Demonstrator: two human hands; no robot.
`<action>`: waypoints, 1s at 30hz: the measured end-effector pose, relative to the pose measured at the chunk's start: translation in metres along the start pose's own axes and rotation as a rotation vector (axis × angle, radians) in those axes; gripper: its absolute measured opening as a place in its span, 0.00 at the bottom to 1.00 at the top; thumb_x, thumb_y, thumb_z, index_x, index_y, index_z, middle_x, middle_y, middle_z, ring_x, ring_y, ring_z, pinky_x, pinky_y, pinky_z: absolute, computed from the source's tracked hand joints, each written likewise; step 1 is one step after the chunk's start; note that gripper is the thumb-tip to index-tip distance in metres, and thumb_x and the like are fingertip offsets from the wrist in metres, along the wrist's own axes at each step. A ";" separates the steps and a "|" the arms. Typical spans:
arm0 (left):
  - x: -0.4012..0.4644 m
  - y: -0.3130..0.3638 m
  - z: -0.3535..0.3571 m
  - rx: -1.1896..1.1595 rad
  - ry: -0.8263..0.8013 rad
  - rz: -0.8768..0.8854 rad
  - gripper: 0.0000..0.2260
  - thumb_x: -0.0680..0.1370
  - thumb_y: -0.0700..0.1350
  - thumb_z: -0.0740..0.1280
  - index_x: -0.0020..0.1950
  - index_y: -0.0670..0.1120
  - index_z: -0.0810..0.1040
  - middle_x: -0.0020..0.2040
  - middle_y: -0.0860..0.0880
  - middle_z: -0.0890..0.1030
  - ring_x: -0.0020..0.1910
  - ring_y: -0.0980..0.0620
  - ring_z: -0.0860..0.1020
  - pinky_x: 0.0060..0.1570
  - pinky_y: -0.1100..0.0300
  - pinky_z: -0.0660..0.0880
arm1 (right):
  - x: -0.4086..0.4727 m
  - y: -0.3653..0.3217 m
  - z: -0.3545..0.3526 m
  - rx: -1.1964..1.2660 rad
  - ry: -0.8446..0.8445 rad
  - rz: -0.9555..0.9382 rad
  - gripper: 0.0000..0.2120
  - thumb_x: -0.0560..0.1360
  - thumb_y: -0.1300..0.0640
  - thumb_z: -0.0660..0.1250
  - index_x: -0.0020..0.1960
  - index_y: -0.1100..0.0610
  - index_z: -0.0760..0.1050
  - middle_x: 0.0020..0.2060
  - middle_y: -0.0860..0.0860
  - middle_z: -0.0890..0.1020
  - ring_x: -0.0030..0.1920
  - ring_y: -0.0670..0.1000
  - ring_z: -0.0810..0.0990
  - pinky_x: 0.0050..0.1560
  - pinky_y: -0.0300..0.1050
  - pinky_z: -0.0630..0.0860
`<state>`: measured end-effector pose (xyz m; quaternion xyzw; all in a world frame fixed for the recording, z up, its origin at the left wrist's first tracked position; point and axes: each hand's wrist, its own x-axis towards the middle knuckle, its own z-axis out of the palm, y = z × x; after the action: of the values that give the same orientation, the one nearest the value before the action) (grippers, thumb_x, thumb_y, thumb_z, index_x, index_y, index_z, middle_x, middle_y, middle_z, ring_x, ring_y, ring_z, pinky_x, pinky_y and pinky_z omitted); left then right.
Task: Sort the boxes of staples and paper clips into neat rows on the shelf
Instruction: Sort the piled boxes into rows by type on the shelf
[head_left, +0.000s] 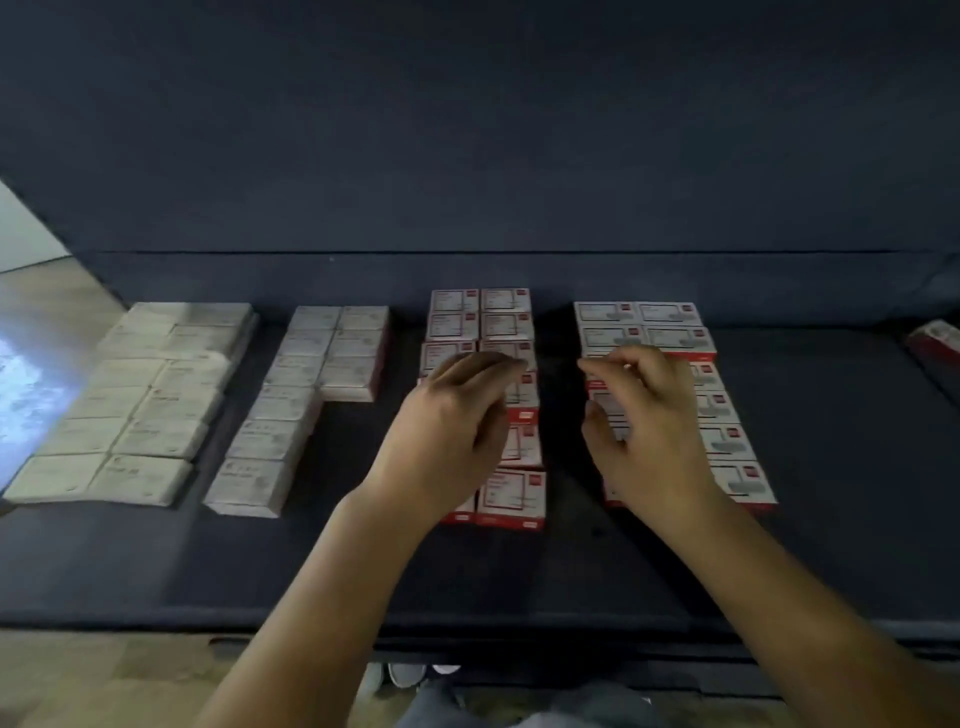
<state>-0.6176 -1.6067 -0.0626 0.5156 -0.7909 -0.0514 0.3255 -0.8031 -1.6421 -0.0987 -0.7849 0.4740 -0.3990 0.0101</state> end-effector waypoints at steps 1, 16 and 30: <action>0.009 0.012 0.010 -0.011 -0.009 0.011 0.18 0.74 0.42 0.56 0.60 0.39 0.77 0.56 0.44 0.80 0.56 0.45 0.78 0.53 0.56 0.76 | -0.003 0.015 -0.010 -0.013 0.008 0.035 0.18 0.69 0.56 0.59 0.55 0.61 0.78 0.50 0.58 0.76 0.51 0.57 0.71 0.51 0.48 0.70; 0.099 0.144 0.183 -0.050 -0.253 0.107 0.16 0.68 0.36 0.63 0.55 0.40 0.81 0.50 0.44 0.82 0.45 0.45 0.81 0.44 0.58 0.77 | -0.053 0.235 -0.141 -0.111 0.068 0.560 0.17 0.69 0.67 0.68 0.58 0.61 0.77 0.53 0.63 0.74 0.53 0.66 0.70 0.55 0.57 0.71; 0.129 0.185 0.249 -0.008 -0.426 0.026 0.16 0.79 0.40 0.59 0.66 0.45 0.73 0.62 0.48 0.73 0.62 0.50 0.69 0.61 0.60 0.66 | -0.012 0.341 -0.176 -0.368 -0.266 0.842 0.26 0.78 0.44 0.57 0.72 0.54 0.60 0.68 0.59 0.65 0.62 0.61 0.71 0.53 0.52 0.72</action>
<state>-0.9370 -1.6939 -0.1210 0.4813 -0.8483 -0.1583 0.1536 -1.1687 -1.7566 -0.1206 -0.5578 0.8080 -0.1659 0.0924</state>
